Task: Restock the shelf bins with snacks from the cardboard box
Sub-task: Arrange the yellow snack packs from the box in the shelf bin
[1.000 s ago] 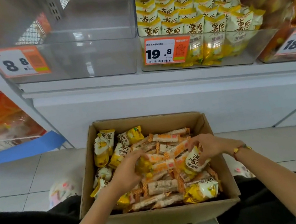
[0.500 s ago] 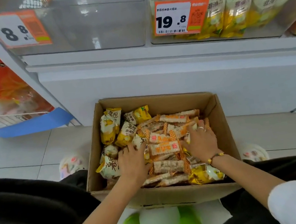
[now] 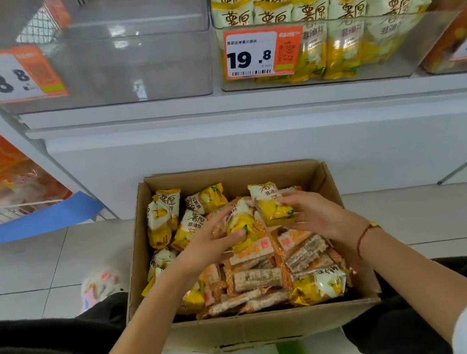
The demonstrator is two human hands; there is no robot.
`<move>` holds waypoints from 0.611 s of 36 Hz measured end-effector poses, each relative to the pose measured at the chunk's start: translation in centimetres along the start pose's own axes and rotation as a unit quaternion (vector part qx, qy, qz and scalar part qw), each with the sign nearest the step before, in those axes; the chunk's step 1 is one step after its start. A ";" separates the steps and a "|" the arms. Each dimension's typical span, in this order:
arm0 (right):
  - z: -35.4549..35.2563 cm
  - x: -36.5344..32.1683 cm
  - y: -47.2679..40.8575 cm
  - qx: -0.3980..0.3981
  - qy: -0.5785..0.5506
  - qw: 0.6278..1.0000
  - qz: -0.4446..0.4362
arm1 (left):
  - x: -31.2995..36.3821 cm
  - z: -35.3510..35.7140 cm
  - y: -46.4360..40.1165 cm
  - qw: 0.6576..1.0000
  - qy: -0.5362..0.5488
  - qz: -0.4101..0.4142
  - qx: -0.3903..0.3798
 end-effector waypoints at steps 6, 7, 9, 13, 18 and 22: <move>0.5 -3.4 2.7 -0.063 -0.146 0.986 -0.052 | 3.5 0.8 0.5 0.996 0.044 0.074 0.000; 0.4 -3.9 3.3 -0.062 -0.151 0.985 -0.063 | 4.0 0.9 0.8 0.995 0.035 0.091 0.006; 0.1 -5.8 4.5 -0.052 -0.127 0.985 -0.100 | 5.7 1.5 1.0 0.991 0.009 0.133 0.008; -0.1 -7.7 5.7 0.000 -0.085 0.986 -0.140 | 8.6 2.4 1.9 0.981 0.005 0.191 0.010; -1.4 -11.8 8.1 0.009 -0.152 0.962 -0.227 | 14.7 3.6 3.0 0.960 -0.027 0.279 0.010; -1.9 -15.3 11.1 0.007 -0.125 0.946 -0.300 | 18.5 4.1 4.0 0.947 -0.032 0.318 0.027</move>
Point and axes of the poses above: each hand's wrist, its own y-axis away from the middle knuckle, its own z-axis out of the palm, x = y × z, the point moved 5 cm from there along -y, towards the middle knuckle, and after that the axes turned 6 degrees about y, right-handed, at the moved point
